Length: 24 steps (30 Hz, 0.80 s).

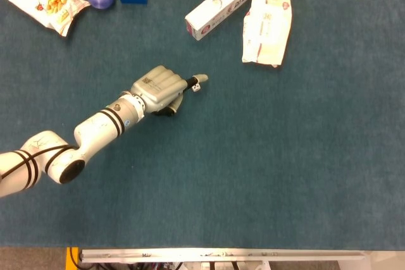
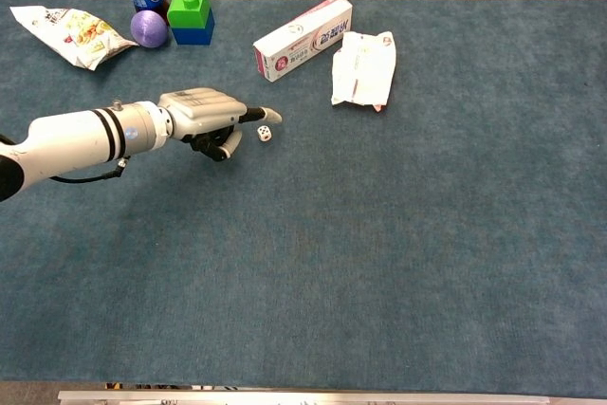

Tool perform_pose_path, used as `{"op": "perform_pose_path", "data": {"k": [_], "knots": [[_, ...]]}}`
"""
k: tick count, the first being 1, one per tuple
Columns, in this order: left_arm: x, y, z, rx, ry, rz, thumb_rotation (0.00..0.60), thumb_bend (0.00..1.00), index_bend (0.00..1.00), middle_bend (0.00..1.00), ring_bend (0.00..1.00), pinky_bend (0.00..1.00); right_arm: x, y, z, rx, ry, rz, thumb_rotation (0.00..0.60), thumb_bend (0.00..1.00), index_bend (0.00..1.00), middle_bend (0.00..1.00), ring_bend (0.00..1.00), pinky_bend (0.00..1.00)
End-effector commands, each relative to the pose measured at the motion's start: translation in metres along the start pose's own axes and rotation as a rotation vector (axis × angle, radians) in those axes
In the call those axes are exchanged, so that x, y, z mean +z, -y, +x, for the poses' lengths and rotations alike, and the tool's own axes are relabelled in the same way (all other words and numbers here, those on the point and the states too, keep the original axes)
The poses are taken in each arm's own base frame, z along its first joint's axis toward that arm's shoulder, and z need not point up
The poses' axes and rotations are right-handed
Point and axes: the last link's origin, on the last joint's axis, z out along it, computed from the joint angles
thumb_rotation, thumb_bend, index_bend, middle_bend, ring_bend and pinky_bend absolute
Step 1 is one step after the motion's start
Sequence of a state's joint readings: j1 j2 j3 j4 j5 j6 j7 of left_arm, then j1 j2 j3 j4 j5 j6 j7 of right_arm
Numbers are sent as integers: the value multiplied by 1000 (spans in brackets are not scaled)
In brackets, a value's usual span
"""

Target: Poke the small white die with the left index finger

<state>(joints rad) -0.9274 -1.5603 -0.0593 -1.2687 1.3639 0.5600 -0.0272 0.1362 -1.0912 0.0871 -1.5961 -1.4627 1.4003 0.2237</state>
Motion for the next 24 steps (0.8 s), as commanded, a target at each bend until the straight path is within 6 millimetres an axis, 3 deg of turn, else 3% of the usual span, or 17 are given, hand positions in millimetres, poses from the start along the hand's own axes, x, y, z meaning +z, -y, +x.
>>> {"op": "perform_pose_path", "data": {"k": [1, 14, 24], "knots": [[0, -2, -2, 6, 12, 2, 600, 828, 21, 1000, 1000, 1000, 0, 0, 0, 2, 0, 0, 600, 325, 256, 362, 300, 326], [-5, -2, -5, 31, 32, 24, 600, 829, 36, 1000, 1000, 1000, -1, -1, -2, 9, 3, 3, 600, 325, 256, 362, 300, 326], [-30, 7, -7, 59, 45, 53, 600, 828, 37, 1000, 1000, 1000, -2, 1, -2, 17, 0, 16, 600, 326, 256, 362, 300, 326]]}}
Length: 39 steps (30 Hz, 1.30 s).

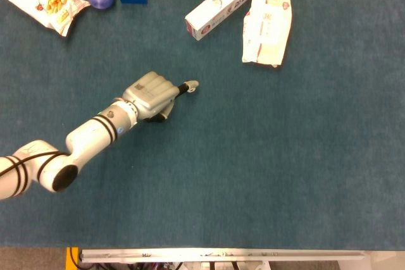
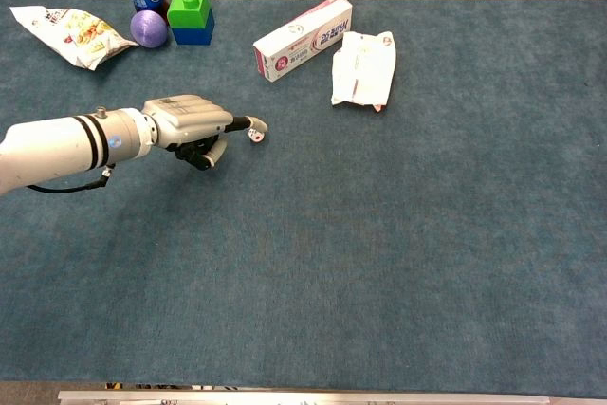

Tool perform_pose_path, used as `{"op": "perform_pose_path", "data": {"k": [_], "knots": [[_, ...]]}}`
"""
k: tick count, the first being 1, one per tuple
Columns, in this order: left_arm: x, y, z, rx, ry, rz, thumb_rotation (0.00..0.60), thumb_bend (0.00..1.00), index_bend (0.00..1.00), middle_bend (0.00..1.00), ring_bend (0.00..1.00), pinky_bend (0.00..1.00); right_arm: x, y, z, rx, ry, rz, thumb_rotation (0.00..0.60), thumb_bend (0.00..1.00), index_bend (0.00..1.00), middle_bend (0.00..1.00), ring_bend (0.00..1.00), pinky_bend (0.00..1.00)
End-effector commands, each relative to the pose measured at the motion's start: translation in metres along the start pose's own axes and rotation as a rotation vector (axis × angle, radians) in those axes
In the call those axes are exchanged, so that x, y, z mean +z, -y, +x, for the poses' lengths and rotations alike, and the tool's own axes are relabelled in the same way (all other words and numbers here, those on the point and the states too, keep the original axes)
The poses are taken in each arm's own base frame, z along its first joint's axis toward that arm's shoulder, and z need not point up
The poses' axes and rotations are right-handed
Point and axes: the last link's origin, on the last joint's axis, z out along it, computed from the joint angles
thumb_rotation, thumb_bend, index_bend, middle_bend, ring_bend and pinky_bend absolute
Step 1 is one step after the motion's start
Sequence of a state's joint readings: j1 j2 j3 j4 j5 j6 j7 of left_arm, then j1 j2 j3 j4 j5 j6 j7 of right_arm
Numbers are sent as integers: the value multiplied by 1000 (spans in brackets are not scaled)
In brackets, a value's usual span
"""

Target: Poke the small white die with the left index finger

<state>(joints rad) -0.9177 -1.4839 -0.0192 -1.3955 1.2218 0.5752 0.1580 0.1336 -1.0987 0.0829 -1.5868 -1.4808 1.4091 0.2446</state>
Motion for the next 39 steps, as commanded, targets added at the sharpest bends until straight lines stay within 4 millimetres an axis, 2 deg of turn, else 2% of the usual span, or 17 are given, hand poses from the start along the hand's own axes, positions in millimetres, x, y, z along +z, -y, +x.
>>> {"op": "perform_pose_path", "data": {"k": [1, 10, 20, 27, 39], "knots": [[-10, 5, -4, 14, 7, 17, 600, 828, 37, 1000, 1000, 1000, -1, 0, 0, 1, 0, 1, 600, 326, 256, 362, 300, 326], [-21, 5, 3, -22, -55, 30, 600, 829, 36, 1000, 1000, 1000, -1, 1, -1, 4, 1, 7, 600, 325, 256, 362, 300, 326], [-2, -3, -1, -18, -27, 18, 600, 828, 36, 1000, 1000, 1000, -4, -4, 1, 2, -4, -14, 600, 325, 256, 362, 300, 326], [6, 0, -3, -22, -3, 41, 600, 827, 36, 1000, 1000, 1000, -5, -7, 1, 3, -1, -23, 600, 325, 256, 362, 300, 326], [-11, 1, -7, 9, 9, 47, 600, 828, 37, 1000, 1000, 1000, -4, -7, -2, 8, 4, -15, 600, 326, 256, 362, 300, 326]]}}
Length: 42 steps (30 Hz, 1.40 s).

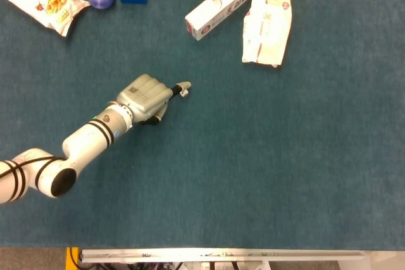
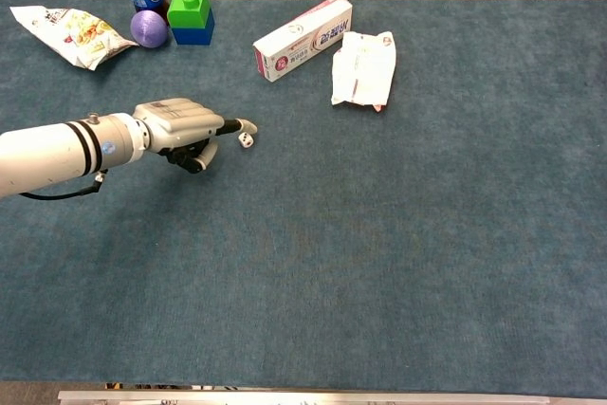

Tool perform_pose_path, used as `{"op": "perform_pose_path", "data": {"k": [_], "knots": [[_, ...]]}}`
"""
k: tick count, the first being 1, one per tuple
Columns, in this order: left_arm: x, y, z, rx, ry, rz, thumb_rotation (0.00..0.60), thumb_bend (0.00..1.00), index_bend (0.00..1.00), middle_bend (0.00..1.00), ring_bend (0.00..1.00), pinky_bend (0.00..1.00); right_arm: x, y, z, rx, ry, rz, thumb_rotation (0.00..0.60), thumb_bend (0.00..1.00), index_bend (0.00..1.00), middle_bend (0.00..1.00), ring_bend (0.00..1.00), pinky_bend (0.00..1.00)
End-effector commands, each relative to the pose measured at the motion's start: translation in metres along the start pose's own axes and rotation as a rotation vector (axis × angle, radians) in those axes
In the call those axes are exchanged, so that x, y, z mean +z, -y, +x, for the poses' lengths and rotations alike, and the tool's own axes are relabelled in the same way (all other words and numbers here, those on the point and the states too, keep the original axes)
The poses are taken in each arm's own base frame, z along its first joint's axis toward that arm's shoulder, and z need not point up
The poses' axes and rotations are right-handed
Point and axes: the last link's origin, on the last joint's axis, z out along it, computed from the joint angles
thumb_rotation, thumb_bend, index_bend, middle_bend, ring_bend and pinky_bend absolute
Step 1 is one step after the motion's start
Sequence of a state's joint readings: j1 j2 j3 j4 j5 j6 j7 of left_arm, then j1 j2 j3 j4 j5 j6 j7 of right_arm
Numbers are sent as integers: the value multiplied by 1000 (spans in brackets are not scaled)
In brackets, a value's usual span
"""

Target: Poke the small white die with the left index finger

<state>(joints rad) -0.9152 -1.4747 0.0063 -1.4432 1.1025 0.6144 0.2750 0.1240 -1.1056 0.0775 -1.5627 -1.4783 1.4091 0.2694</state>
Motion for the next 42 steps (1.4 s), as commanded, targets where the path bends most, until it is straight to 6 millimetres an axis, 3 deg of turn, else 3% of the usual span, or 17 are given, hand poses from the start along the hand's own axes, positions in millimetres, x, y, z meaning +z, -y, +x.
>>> {"op": "perform_pose_path", "data": {"k": [1, 23, 26, 32, 37, 42], "knots": [[-6, 1, -1, 5, -1, 3, 600, 827, 37, 1000, 1000, 1000, 0, 0, 0, -1, 0, 1, 600, 325, 256, 362, 300, 326], [-49, 14, 3, -41, -94, 53, 600, 827, 35, 991, 988, 1000, -1, 6, 3, 3, -10, 19, 600, 325, 256, 362, 300, 326], [-60, 23, 5, -77, -182, 96, 600, 795, 23, 910, 896, 960, -1, 5, 4, 3, -10, 15, 600, 326, 256, 362, 300, 326], [-92, 50, -1, -165, -356, 229, 600, 601, 0, 666, 633, 812, -1, 2, 2, -5, 7, 6, 600, 326, 256, 362, 300, 326], [-135, 75, -18, -262, -482, 399, 600, 420, 0, 476, 443, 651, -1, -1, 2, -22, 21, 1, 600, 325, 257, 362, 300, 326], [-177, 87, -38, -337, -581, 518, 564, 383, 0, 343, 321, 486, 1, 1, 0, -46, 41, 10, 600, 325, 256, 362, 300, 326]]}}
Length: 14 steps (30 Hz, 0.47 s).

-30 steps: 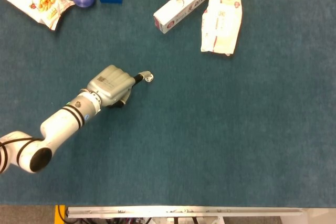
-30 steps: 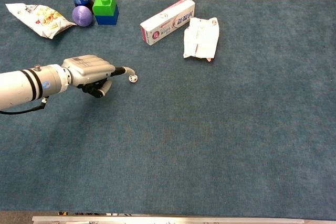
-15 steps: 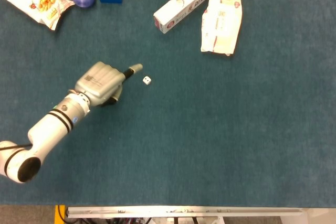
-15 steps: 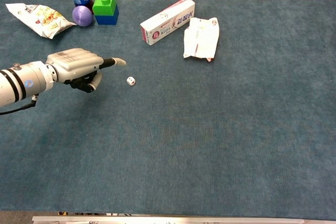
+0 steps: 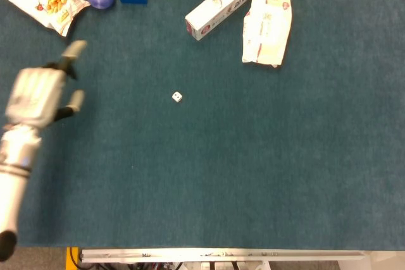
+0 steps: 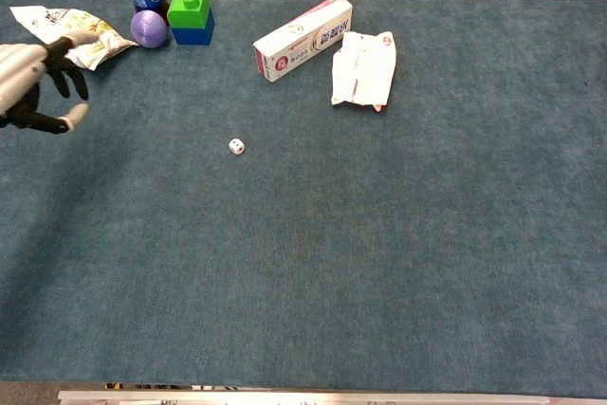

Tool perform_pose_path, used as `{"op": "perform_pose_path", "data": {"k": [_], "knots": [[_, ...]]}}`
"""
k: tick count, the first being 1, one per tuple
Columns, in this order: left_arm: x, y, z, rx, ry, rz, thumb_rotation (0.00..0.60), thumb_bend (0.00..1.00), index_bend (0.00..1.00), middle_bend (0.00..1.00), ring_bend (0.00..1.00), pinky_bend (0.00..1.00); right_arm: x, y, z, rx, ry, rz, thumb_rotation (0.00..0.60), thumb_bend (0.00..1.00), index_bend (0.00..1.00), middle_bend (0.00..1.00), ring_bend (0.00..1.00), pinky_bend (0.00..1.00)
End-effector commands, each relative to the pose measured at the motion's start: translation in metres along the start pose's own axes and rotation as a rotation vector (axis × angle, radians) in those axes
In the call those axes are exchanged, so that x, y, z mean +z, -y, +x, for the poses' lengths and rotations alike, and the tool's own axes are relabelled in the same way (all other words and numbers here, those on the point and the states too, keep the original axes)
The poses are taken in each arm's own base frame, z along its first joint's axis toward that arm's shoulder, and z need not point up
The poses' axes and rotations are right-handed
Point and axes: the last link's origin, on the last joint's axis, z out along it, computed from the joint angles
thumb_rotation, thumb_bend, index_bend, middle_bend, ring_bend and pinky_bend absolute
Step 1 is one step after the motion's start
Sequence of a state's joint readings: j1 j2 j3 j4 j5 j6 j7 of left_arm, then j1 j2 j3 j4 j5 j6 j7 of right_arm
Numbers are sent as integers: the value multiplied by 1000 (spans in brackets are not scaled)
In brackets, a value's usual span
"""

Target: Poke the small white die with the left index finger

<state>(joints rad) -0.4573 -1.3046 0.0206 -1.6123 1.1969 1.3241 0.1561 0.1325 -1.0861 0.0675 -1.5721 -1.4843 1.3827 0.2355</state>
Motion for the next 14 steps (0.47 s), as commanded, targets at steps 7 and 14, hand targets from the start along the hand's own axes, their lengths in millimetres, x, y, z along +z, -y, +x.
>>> {"op": "perform_pose_path", "data": {"k": [7, 14], "knots": [[-66, 46, 14, -83, -147, 189, 582, 380, 0, 321, 302, 429, 1, 5, -2, 3, 11, 28, 600, 325, 256, 362, 300, 326], [-93, 53, 20, -96, -178, 233, 600, 380, 0, 321, 302, 415, 0, 8, -5, 7, 18, 46, 600, 326, 256, 362, 300, 326]]}}
